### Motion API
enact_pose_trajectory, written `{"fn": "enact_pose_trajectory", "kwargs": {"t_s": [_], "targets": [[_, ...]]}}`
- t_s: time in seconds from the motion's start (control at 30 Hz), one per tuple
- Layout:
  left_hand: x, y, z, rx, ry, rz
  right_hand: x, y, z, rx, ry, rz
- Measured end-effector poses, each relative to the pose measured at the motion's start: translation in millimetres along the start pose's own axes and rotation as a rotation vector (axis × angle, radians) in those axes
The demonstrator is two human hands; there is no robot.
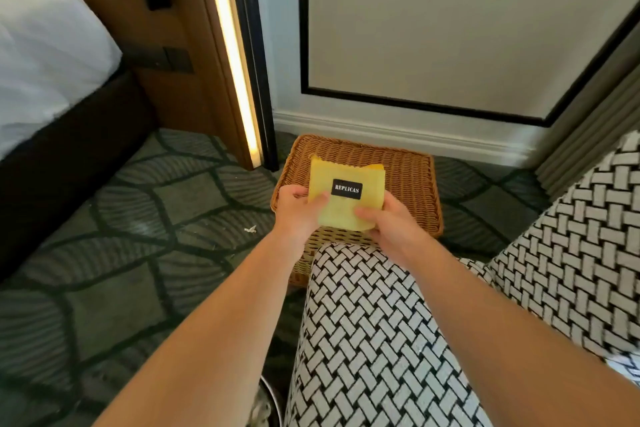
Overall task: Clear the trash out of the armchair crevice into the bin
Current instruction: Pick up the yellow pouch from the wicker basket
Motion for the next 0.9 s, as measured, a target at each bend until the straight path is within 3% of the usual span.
{"fn": "enact_pose_trajectory", "kwargs": {"t_s": [0.2,0.43,0.6,0.77,0.9], "targets": [[66.9,17.9,106.6,-0.126,-0.185,-0.059,-82.9,-1.7,95.7,-0.069,0.142,0.206],[132.5,17.9,224.7,-0.196,-0.313,-0.051,-155.4,4.5,216.9,0.01,0.401,0.367],[149.9,11.3,300.2,-0.228,-0.389,-0.06,-170.5,20.5,303.2,0.104,0.578,0.446],[148.0,-0.3,362.3,-0.294,-0.477,-0.202,-183.8,38.0,361.9,0.345,0.666,0.626],[139.7,-9.9,400.9,-0.355,-0.553,-0.326,-189.2,43.4,398.4,0.281,0.646,0.886]]}}
Point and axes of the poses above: each hand's wrist, its own z-axis away from the middle knuckle, its own y-axis out of the back of the hand, x = y × z, the point moved 1 cm from there along -z, towards the middle knuckle, and after that the axes turned 9 degrees about z, right-handed, at the moved point
